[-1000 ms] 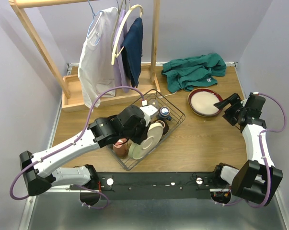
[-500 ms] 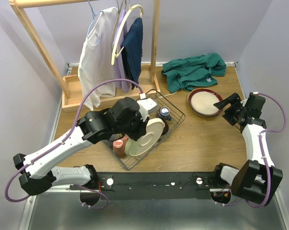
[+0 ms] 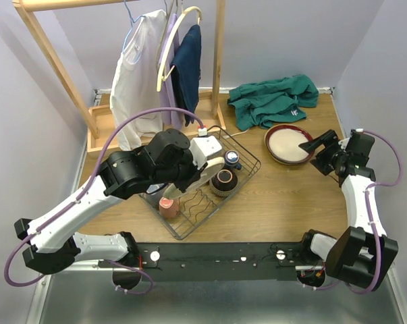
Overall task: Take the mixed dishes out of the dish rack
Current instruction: Pick up the plate from the dish rack, then place the plate at the center of the board.
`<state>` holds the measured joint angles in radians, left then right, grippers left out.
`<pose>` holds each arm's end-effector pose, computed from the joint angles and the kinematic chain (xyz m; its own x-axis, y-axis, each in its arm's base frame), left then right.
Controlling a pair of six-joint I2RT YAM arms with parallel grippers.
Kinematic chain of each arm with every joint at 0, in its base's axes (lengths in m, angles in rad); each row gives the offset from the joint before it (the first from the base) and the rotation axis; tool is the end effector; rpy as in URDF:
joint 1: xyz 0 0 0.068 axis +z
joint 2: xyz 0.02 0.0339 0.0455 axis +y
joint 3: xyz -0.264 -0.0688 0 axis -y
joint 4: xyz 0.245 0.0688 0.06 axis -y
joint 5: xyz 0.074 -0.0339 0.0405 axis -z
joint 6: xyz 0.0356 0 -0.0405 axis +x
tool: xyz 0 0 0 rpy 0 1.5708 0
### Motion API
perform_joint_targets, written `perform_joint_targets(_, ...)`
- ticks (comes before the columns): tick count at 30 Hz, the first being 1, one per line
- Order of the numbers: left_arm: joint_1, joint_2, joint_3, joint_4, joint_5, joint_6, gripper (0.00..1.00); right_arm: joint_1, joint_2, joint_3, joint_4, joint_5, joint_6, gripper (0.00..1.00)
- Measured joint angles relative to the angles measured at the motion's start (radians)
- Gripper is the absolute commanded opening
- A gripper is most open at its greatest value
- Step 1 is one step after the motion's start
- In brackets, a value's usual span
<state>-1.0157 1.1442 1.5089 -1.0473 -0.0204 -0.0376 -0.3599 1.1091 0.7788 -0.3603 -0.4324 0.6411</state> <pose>0.1078 -0.1724 0.4281 -0.3638 0.5154 -0.7759 0.8282 0.5601 -0.0163 0.2257 -0.0690 0.2594 -0.4674 0.7561 -0.4581 0.3705 0.6381 0.6750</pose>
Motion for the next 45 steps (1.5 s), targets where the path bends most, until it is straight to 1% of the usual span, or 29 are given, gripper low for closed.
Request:
perform_joint_targets(3, 0.0, 0.008, 0.001, 0.005, -0.011, 0.077, 0.0, 0.0, -0.011, 0.001, 0.0, -0.029, 0.017, 0.89)
perform_joint_targets(7, 0.0, 0.008, -0.018, 0.052, -0.017, 0.172, 0.0, 0.008, -0.04, 0.001, 0.001, -0.079, 0.056, 0.89)
perform_joint_targets(12, -0.006, 0.004, -0.124, 0.191, -0.029, 0.34, 0.0, 0.04, -0.09, -0.002, 0.028, -0.144, 0.135, 0.89)
perform_joint_targets(16, -0.037, 0.005, -0.19, 0.267, -0.058, 0.439, 0.0, 0.072, -0.113, -0.002, 0.039, -0.18, 0.178, 0.89)
perform_joint_targets(21, -0.112, 0.029, -0.255, 0.413, -0.153, 0.591, 0.0, 0.115, -0.126, -0.002, 0.046, -0.219, 0.236, 0.89)
perform_joint_targets(26, -0.179, 0.092, -0.303, 0.583, -0.26, 0.737, 0.0, 0.157, -0.128, -0.002, 0.051, -0.245, 0.286, 0.89)
perform_joint_targets(29, -0.211, 0.14, -0.346, 0.722, -0.328, 0.842, 0.0, 0.178, -0.127, -0.002, 0.061, -0.261, 0.309, 0.89)
perform_joint_targets(35, -0.239, 0.249, -0.36, 0.89, -0.398, 0.961, 0.0, 0.212, -0.111, 0.005, 0.092, -0.283, 0.34, 0.89)
perform_joint_targets(41, -0.262, 0.315, -0.36, 1.003, -0.427, 1.039, 0.0, 0.241, -0.083, 0.006, 0.121, -0.302, 0.361, 0.89)
perform_joint_targets(44, -0.27, 0.343, -0.36, 1.066, -0.442, 1.068, 0.0, 0.256, -0.063, 0.006, 0.134, -0.308, 0.362, 0.88)
perform_joint_targets(45, -0.272, 0.349, -0.36, 1.086, -0.445, 1.078, 0.0, 0.257, -0.057, 0.006, 0.135, -0.311, 0.362, 0.86)
